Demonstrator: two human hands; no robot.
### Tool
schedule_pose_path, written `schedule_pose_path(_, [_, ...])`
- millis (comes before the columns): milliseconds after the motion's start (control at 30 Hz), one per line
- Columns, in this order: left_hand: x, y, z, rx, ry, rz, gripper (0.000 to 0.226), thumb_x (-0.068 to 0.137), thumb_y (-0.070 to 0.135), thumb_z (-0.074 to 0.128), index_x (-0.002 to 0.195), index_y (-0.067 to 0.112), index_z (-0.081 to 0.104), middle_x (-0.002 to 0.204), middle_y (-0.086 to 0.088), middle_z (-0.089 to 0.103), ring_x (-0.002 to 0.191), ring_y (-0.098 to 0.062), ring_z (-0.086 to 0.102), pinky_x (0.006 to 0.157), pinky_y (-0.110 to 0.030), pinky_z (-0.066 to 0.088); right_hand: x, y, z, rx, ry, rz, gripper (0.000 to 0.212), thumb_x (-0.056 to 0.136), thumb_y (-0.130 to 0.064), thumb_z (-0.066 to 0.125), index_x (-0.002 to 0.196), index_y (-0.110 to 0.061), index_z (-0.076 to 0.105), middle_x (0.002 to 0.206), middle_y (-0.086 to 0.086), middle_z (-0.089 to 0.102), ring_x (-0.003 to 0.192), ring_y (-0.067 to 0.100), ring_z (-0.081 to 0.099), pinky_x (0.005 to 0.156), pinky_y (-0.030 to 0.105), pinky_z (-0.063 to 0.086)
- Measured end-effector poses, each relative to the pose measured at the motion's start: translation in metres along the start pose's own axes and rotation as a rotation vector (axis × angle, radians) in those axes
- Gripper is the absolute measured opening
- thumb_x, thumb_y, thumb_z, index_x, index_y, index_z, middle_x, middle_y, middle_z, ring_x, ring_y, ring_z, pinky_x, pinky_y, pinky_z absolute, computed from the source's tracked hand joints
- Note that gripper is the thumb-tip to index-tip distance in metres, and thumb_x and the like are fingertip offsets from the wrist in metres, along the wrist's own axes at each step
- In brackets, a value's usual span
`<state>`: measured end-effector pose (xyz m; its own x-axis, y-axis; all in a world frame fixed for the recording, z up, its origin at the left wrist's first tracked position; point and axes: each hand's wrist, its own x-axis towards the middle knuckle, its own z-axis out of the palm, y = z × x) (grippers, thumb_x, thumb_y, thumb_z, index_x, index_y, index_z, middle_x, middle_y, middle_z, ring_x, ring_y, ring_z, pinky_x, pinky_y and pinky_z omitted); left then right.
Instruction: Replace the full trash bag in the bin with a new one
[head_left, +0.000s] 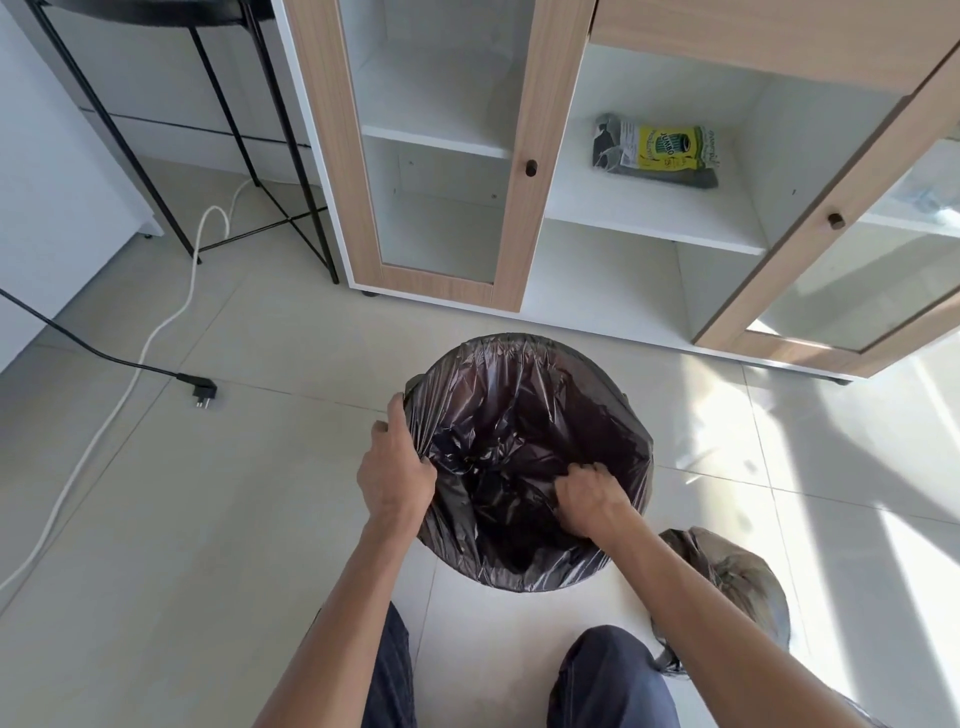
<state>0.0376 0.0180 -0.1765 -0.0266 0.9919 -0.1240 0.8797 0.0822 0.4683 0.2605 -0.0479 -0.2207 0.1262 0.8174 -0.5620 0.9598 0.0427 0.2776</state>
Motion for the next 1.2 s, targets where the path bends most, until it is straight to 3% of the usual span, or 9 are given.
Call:
schedule_pose_path(67, [-0.001, 0.000, 0.000, -0.030, 0.003, -0.004, 0.085, 0.082, 0.013, 0.071, 0.151, 0.024, 0.023, 0.117, -0.010, 0.057, 0.080, -0.029, 0.061, 0.064, -0.034, 0.041, 0.004, -0.006, 0.000, 0.118, 0.046, -0.033, 0.048, 0.099, -0.040, 0.046, 0.140, -0.016, 0.050, 0.140, 0.014, 0.052, 0.132, 0.031, 0.047, 0.118, 0.043, 0.027])
schedule_pose_path(233, [-0.004, -0.001, 0.000, 0.004, -0.012, 0.008, 0.091, 0.081, 0.025, 0.076, 0.151, 0.024, 0.019, 0.119, -0.010, 0.058, 0.092, -0.032, 0.067, 0.069, -0.039, 0.050, 0.005, -0.012, 0.002, 0.193, -0.228, -0.009, 0.057, 0.099, -0.051, 0.044, 0.145, -0.016, 0.047, 0.144, 0.013, 0.054, 0.136, 0.030, 0.048, 0.115, 0.042, 0.029])
schedule_pose_path(333, [-0.002, -0.002, 0.002, 0.015, -0.004, 0.020, 0.091, 0.080, 0.014, 0.075, 0.151, 0.022, 0.019, 0.116, -0.011, 0.059, 0.088, -0.032, 0.066, 0.065, -0.036, 0.045, -0.005, -0.010, -0.006, 0.327, -0.047, 0.006, 0.048, 0.099, -0.047, 0.046, 0.128, -0.012, 0.061, 0.132, 0.013, 0.063, 0.126, 0.031, 0.056, 0.108, 0.038, 0.038])
schedule_pose_path(433, [-0.005, -0.001, 0.001, 0.020, -0.023, 0.037, 0.085, 0.085, 0.020, 0.072, 0.152, 0.018, 0.019, 0.120, -0.015, 0.056, 0.091, -0.034, 0.065, 0.066, -0.036, 0.044, -0.026, -0.005, -0.014, 0.433, 0.225, 0.025, 0.037, 0.099, -0.039, 0.047, 0.121, -0.015, 0.065, 0.120, 0.010, 0.068, 0.116, 0.031, 0.061, 0.102, 0.037, 0.041])
schedule_pose_path(533, [-0.012, -0.001, -0.002, 0.074, -0.021, 0.093, 0.087, 0.088, 0.032, 0.068, 0.154, 0.012, 0.015, 0.135, -0.022, 0.046, 0.116, -0.036, 0.056, 0.085, -0.041, 0.051, -0.046, 0.002, -0.015, 0.524, 0.459, 0.049, 0.037, 0.100, -0.035, 0.048, 0.125, -0.015, 0.065, 0.115, 0.009, 0.069, 0.114, 0.030, 0.061, 0.104, 0.037, 0.040])
schedule_pose_path(600, [-0.020, 0.000, -0.002, 0.165, 0.039, 0.190, 0.087, 0.088, 0.038, 0.066, 0.154, 0.009, 0.018, 0.147, -0.024, 0.036, 0.133, -0.039, 0.042, 0.105, -0.045, 0.042, -0.058, 0.004, -0.012, 0.560, 0.541, 0.049, 0.039, 0.100, -0.035, 0.049, 0.130, -0.014, 0.062, 0.123, 0.011, 0.067, 0.125, 0.031, 0.056, 0.112, 0.039, 0.036])
schedule_pose_path(733, [-0.050, 0.005, -0.002, 0.195, 0.065, 0.412, 0.076, 0.093, 0.041, 0.058, 0.153, 0.008, 0.026, 0.154, -0.024, 0.032, 0.144, -0.040, 0.029, 0.118, -0.048, 0.029, -0.089, 0.004, -0.001, 0.589, 0.638, 0.143, 0.053, 0.104, -0.041, 0.040, 0.149, -0.014, 0.043, 0.154, 0.020, 0.041, 0.149, 0.036, 0.027, 0.123, 0.046, 0.019])
schedule_pose_path(933, [-0.096, 0.003, -0.001, 0.166, -0.050, 0.543, 0.066, 0.099, 0.043, 0.047, 0.152, 0.007, 0.031, 0.153, -0.021, 0.036, 0.145, -0.038, 0.029, 0.119, -0.046, 0.026, -0.144, 0.009, 0.036, 0.656, 0.564, 0.285, 0.062, 0.104, -0.051, 0.023, 0.159, -0.021, 0.019, 0.163, 0.019, 0.020, 0.153, 0.034, 0.013, 0.125, 0.046, 0.011])
schedule_pose_path(1200, [-0.134, 0.017, 0.009, 0.033, -0.125, 0.782, 0.052, 0.099, 0.035, 0.049, 0.144, 0.009, 0.044, 0.140, -0.010, 0.050, 0.132, -0.026, 0.047, 0.110, -0.037, 0.039, -0.194, 0.026, 0.121, 0.844, 0.460, 0.542, 0.055, 0.101, -0.043, 0.038, 0.149, -0.016, 0.037, 0.147, 0.020, 0.042, 0.139, 0.038, 0.036, 0.114, 0.051, 0.030])
